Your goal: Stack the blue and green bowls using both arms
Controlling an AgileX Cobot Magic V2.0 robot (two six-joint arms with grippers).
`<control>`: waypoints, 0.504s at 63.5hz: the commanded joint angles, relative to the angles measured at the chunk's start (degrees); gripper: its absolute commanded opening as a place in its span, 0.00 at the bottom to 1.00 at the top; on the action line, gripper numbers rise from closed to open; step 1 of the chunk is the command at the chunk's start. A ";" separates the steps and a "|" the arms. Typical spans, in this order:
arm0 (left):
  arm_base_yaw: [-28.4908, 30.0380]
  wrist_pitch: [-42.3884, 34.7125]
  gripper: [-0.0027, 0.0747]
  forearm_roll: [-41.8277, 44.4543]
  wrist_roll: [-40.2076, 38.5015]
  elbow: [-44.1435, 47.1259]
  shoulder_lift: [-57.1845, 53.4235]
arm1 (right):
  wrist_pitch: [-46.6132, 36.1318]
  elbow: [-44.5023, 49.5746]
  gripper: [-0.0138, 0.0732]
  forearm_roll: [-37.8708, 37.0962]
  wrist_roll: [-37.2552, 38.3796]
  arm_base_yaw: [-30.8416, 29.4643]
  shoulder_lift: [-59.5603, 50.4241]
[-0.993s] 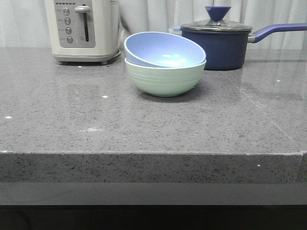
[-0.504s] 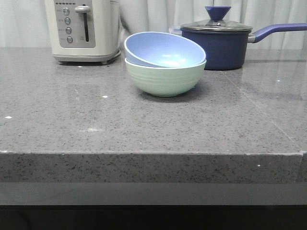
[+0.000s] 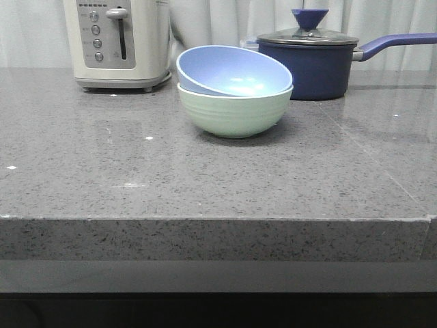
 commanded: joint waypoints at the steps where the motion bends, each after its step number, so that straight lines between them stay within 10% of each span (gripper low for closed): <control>1: -0.41 -4.75 0.01 -0.53 -0.53 0.29 -0.98 | -12.98 4.86 0.09 0.24 -0.90 -1.72 -3.09; 32: -0.41 -4.75 0.01 -0.53 -0.53 0.29 -0.98 | -21.09 11.57 0.09 -0.37 -0.94 -2.20 -6.52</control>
